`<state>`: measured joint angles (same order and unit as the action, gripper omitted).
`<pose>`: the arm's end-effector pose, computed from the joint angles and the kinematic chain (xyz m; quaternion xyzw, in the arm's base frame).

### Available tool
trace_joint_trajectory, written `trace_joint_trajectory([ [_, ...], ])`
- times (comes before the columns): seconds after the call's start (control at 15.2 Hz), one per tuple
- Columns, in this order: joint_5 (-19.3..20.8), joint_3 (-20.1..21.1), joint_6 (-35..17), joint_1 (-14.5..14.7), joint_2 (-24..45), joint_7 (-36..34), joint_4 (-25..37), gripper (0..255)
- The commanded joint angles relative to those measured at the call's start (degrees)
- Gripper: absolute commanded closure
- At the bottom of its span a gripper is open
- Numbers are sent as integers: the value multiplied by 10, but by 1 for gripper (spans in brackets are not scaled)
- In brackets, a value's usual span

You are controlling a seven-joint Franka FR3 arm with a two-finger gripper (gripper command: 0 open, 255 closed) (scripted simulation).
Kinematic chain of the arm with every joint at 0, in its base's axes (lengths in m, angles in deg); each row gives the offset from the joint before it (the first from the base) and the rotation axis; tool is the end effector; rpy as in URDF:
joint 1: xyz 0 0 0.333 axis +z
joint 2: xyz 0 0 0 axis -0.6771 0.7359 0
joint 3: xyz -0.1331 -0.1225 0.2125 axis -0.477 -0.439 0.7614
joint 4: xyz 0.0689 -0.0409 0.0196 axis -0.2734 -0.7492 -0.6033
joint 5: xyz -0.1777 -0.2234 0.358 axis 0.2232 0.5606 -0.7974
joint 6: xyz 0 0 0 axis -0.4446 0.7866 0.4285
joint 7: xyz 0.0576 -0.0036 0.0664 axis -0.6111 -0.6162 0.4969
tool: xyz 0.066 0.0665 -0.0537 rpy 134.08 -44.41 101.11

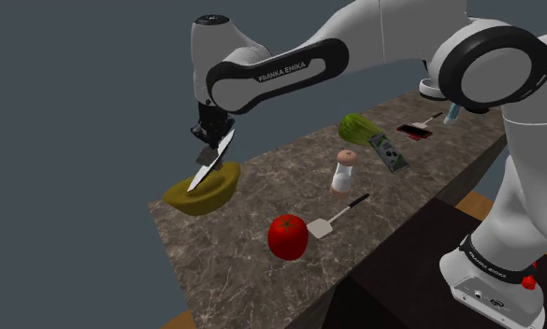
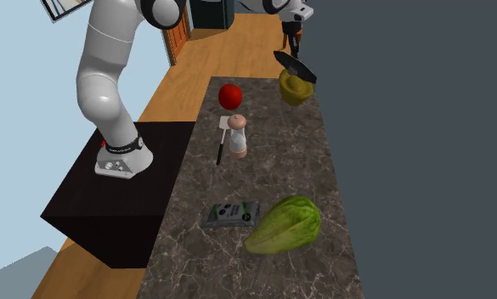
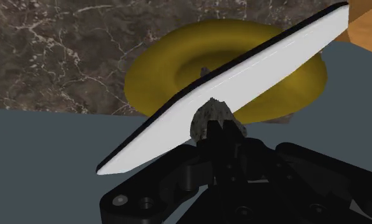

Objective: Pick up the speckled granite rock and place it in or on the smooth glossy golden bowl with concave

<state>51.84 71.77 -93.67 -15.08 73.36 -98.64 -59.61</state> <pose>0.6814 0.3889 0.3708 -0.9918 -0.0079 -0.1263 0.0179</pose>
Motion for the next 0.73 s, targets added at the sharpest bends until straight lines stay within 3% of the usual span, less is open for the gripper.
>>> trace_joint_trajectory([
  [0.0,1,0,-13,1,3,-2,-11,255],
  [0.66,7,-3,-76,1,26,-11,-52,255],
])
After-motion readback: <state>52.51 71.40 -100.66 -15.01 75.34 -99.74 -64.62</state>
